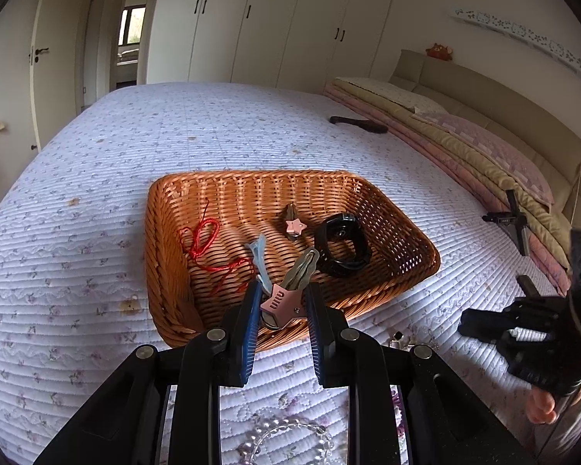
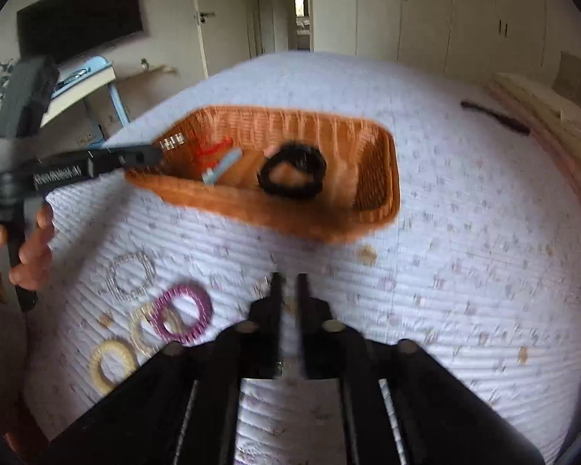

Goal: Organize jewelry
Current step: 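Lower the pink clip into the basket with the left tool while the right tool carries the chain over, then open the left tool to release the pink clip while the right tool drops the chain into the basket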

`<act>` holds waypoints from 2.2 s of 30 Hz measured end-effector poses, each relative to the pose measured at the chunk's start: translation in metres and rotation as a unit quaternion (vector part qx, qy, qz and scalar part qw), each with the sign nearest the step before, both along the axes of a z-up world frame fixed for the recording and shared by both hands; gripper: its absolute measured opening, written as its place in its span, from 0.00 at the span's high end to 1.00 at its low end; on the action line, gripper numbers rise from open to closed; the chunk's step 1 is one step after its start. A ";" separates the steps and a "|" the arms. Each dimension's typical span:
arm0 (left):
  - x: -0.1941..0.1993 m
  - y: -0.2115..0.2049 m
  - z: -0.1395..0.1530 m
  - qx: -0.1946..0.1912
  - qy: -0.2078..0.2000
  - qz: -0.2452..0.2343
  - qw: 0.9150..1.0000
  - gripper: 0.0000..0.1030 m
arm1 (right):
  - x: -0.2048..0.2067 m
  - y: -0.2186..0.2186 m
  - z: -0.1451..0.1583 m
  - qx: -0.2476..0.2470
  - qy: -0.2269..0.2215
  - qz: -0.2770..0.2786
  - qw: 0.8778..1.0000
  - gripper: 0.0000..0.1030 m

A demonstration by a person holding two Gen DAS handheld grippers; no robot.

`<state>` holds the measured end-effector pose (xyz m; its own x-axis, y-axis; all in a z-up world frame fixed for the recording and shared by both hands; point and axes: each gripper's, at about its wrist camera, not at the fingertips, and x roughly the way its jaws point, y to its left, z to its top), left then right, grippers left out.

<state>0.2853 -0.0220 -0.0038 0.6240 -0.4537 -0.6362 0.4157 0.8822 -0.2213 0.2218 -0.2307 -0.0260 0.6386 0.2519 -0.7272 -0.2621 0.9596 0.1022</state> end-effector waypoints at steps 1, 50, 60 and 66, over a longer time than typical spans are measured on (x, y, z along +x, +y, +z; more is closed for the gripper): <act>0.000 0.000 -0.001 0.000 0.001 -0.002 1.000 0.78 | 0.000 -0.004 -0.006 0.006 0.006 -0.003 1.000 0.60; 0.042 -0.015 0.012 -0.001 0.011 0.009 1.000 0.78 | 0.086 -0.015 0.070 0.044 -0.067 -0.056 0.995 0.90; 0.055 -0.031 -0.010 0.032 0.024 0.022 0.999 0.78 | 0.116 -0.016 0.021 0.050 -0.031 -0.071 0.996 0.90; 0.054 -0.036 -0.015 0.042 0.024 0.022 0.999 0.77 | 0.118 -0.018 0.011 0.068 -0.017 -0.068 0.995 0.90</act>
